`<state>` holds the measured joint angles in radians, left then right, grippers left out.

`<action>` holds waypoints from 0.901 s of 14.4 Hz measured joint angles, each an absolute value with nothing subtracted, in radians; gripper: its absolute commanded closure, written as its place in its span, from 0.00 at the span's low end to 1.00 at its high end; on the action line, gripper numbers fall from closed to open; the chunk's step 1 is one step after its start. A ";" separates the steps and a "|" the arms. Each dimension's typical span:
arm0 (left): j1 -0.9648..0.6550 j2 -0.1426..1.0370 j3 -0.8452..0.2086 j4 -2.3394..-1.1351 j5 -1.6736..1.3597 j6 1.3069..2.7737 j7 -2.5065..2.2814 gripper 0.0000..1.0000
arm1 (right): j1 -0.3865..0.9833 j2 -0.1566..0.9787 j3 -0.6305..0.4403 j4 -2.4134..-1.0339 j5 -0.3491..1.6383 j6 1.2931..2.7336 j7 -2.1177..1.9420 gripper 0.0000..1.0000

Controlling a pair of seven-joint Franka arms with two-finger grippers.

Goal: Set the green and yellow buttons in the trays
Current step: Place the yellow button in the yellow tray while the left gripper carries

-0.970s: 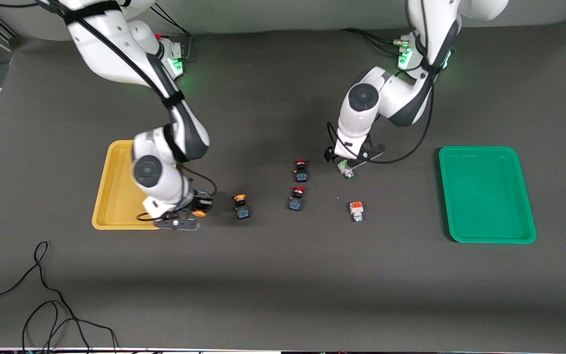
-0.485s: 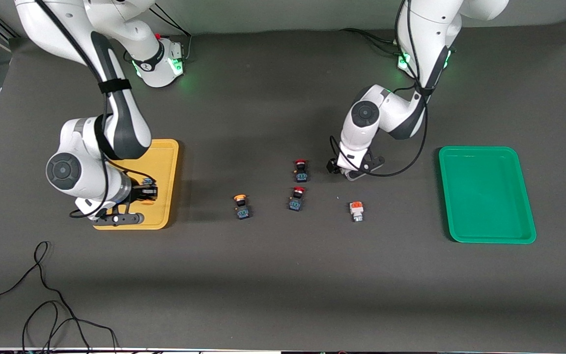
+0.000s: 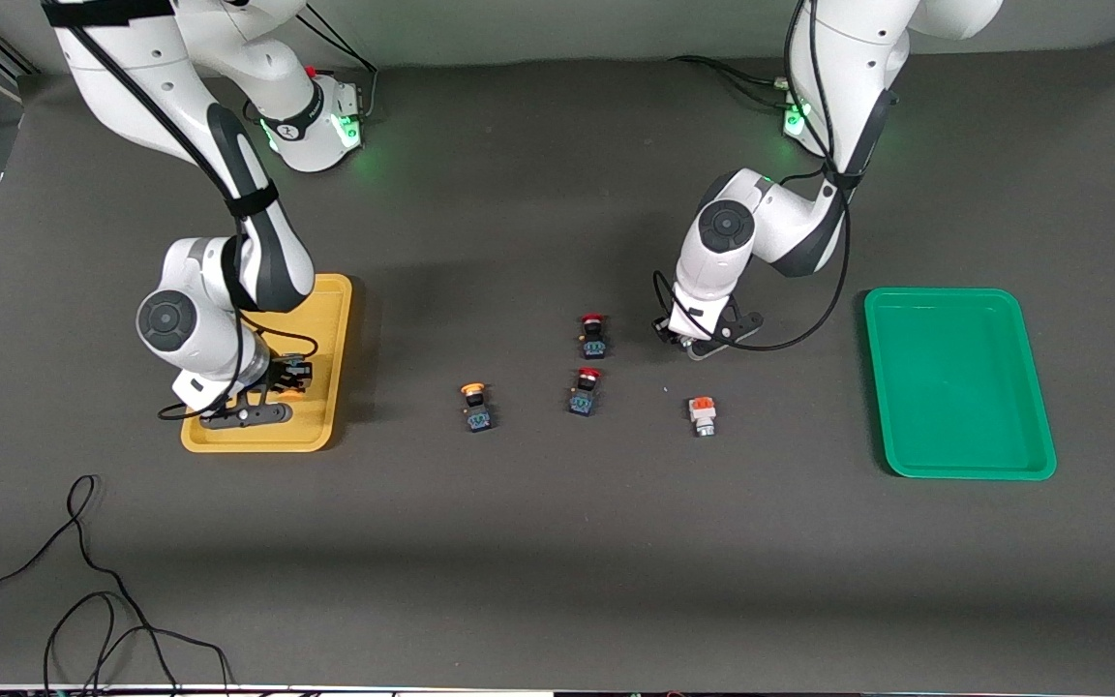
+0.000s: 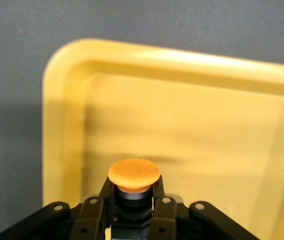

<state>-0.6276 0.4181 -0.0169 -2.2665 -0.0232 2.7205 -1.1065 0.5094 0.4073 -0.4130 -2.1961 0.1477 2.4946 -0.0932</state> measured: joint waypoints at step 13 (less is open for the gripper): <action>-0.500 0.051 0.011 -2.165 -0.008 2.210 -0.757 1.00 | 0.535 0.320 -0.402 -2.025 0.232 2.244 -0.005 0.00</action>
<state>-0.5001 0.0506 0.0109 -2.1653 -0.0082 2.2100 -0.7574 0.5345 0.3195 -0.4023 -2.0247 0.2323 2.2437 -0.0053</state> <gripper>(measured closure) 0.590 0.000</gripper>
